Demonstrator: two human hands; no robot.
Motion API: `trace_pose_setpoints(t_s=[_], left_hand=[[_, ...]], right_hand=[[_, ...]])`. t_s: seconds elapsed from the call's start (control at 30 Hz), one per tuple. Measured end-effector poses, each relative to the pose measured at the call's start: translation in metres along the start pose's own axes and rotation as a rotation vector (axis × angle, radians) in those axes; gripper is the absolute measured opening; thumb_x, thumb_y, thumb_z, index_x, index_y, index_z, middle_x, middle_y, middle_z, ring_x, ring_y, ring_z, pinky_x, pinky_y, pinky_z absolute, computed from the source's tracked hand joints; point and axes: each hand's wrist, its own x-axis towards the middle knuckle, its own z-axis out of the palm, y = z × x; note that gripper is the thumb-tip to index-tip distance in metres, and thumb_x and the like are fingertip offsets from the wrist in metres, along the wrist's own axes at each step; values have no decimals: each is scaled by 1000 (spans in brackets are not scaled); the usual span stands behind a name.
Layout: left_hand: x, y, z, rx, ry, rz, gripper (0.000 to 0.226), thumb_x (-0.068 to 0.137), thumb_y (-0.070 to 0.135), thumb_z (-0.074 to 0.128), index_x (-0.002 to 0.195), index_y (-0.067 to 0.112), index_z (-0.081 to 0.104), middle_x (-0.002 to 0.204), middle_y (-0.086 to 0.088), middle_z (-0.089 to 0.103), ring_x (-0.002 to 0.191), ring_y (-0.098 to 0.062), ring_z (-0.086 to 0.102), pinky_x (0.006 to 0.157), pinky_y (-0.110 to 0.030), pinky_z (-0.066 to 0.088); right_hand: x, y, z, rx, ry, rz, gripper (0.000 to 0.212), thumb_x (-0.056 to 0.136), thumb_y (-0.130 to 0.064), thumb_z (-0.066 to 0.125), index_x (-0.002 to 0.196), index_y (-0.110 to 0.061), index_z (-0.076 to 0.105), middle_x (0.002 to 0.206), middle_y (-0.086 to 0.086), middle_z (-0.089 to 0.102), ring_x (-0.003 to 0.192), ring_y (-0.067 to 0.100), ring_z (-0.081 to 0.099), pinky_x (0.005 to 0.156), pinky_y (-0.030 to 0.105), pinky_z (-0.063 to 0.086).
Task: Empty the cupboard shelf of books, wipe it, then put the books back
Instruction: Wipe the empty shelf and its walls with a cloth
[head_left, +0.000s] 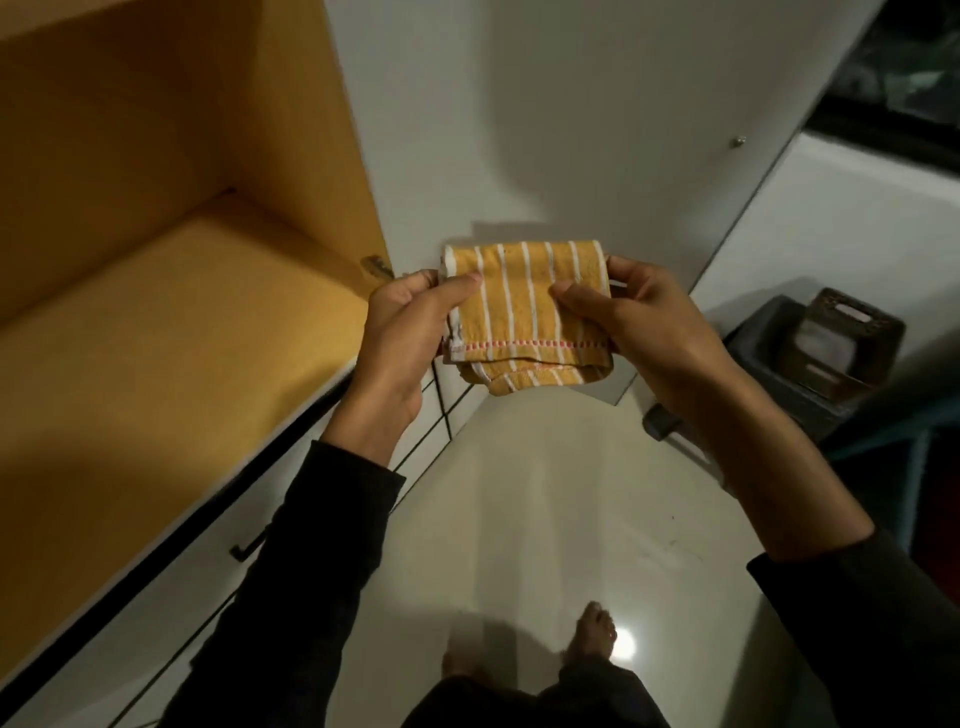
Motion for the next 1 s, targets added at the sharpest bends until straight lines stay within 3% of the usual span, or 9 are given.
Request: trace_pose_setpoints(t_s=[0.2,0.33,0.53,0.7,1.0], left_hand=[[7,-20,86,71,-103,-46,12,89,15,66,98,11,72,92,-5,76,84,-16,73,68,-27,56],[7,-38,149,89,-171,-74,16,89,15,66,103,7,71,94,-6,76,85,-16,73,76,-28,59],[13,-72,235,118,-246,-158,15,89,16,67,101,7,72,90,-4,76,81,-14,73,72,-26,57],[20,-100,295,149,-298,-220,14,88,16,68,99,7,71,89,-4,76,80,-13,73,76,-29,58],[44,-130,379,224,-377,-259,7,92,19,64,92,16,70,90,-2,76,82,-14,73,75,-30,58]], right_hand=[[-9,18,-87,8,107,35,14,92,-19,65,106,-19,68,98,-2,75,87,11,73,73,21,59],[-12,33,-150,31,184,67,19,92,-16,65,110,-13,68,96,1,76,86,14,73,76,27,60],[-19,56,-235,5,231,127,19,93,-19,63,111,-14,67,101,3,75,89,18,73,76,31,60],[-25,73,-291,12,285,162,19,94,-16,61,111,-12,67,97,1,74,80,9,73,61,18,56],[-9,104,-368,48,362,242,22,95,-19,60,116,-12,65,98,-1,74,82,9,73,63,17,55]])
